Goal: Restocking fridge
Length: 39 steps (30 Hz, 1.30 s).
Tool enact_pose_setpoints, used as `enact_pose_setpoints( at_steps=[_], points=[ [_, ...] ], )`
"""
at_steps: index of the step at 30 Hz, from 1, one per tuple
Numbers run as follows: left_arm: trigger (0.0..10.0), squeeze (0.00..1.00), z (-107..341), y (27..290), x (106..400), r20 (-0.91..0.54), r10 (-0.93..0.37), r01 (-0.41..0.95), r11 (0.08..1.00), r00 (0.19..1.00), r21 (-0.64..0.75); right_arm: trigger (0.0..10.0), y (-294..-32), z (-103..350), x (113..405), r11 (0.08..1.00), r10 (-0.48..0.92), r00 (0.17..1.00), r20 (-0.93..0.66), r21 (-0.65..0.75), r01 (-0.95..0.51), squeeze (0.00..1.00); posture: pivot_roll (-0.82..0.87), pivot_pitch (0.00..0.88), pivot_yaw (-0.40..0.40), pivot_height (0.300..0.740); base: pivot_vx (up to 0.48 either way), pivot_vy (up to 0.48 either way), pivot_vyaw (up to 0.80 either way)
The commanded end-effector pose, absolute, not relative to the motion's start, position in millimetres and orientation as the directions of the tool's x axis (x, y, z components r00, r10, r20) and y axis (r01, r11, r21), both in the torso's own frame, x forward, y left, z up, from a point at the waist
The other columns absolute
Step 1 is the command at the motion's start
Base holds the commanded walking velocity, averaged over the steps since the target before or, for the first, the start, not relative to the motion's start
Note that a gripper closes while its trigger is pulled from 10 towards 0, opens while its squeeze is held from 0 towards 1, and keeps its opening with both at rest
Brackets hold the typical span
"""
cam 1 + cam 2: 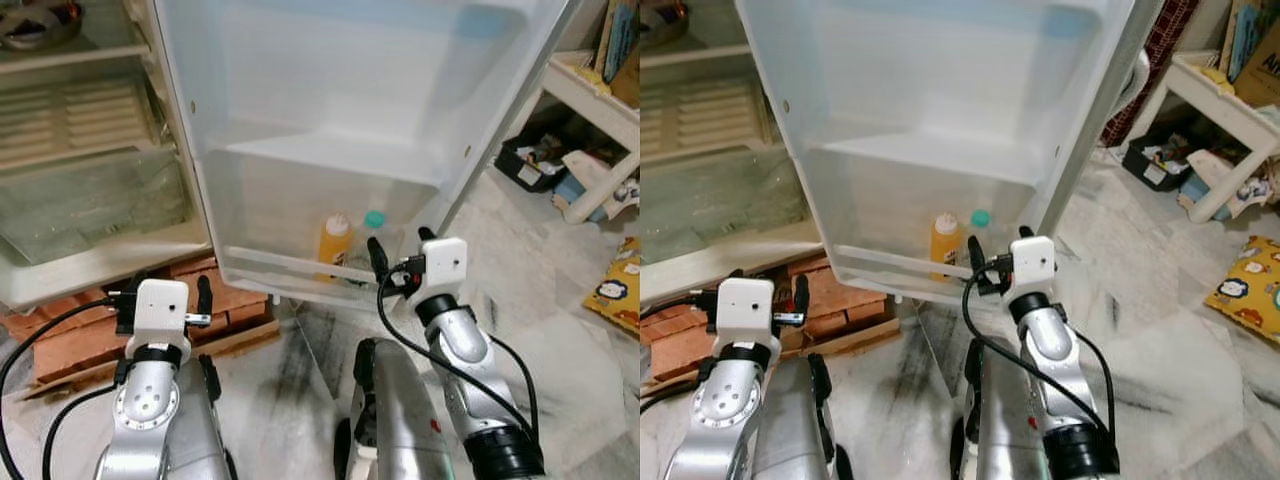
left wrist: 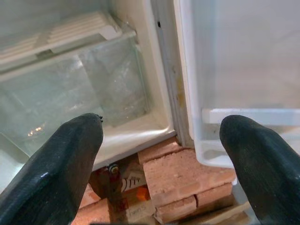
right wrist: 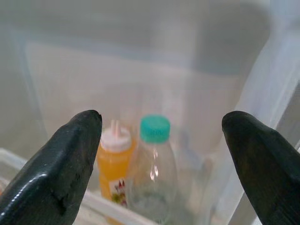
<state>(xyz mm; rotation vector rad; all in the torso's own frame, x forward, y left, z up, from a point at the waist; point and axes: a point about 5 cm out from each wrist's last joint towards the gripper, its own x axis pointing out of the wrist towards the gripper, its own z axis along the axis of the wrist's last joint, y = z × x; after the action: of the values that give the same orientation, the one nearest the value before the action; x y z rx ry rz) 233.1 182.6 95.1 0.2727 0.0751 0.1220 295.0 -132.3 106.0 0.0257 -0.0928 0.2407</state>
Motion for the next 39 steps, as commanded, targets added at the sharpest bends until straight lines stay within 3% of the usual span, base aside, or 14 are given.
enact_pose_setpoints(
  at_steps=[1, 28, 34, 39],
  points=[
    [10.0, 0.00, 92.2, 180.4, 231.8, -0.067, 0.117, -0.095, 0.959, 0.991, 0.268, 10.0, -135.7, 108.7, 294.2, 0.972, 0.229, 0.968, 0.104, 0.021, -0.233, 0.00, 0.12, 0.006, -0.061, 0.481, 0.000, 0.000, 0.00],
    [10.0, 0.00, 88.3, 178.5, 226.2, -0.072, 0.122, -0.096, 0.951, 0.990, 0.293, 10.0, -140.6, 108.2, 286.4, 0.974, 0.198, 0.979, 0.051, 0.106, -0.202, 0.00, 0.14, 0.000, -0.059, 0.611, 0.000, 0.000, 0.00],
    [10.0, 0.00, 88.9, 179.9, 224.0, -0.074, 0.112, -0.084, 0.950, 0.991, 0.302, 10.0, -150.7, 100.5, 269.4, 0.975, 0.189, 0.982, -0.009, 0.123, -0.187, 0.00, 0.14, 0.000, -0.061, 0.651, 0.000, 0.000, 0.00],
    [10.0, 0.00, 88.7, 182.0, 224.1, -0.074, 0.116, -0.089, 0.948, 0.990, 0.306, 10.0, -151.2, 115.8, 265.4, 0.974, 0.200, 0.979, 0.043, 0.100, -0.203, 0.00, 0.13, 0.000, -0.056, 0.686, 0.000, 0.000, 0.00]
  ],
)
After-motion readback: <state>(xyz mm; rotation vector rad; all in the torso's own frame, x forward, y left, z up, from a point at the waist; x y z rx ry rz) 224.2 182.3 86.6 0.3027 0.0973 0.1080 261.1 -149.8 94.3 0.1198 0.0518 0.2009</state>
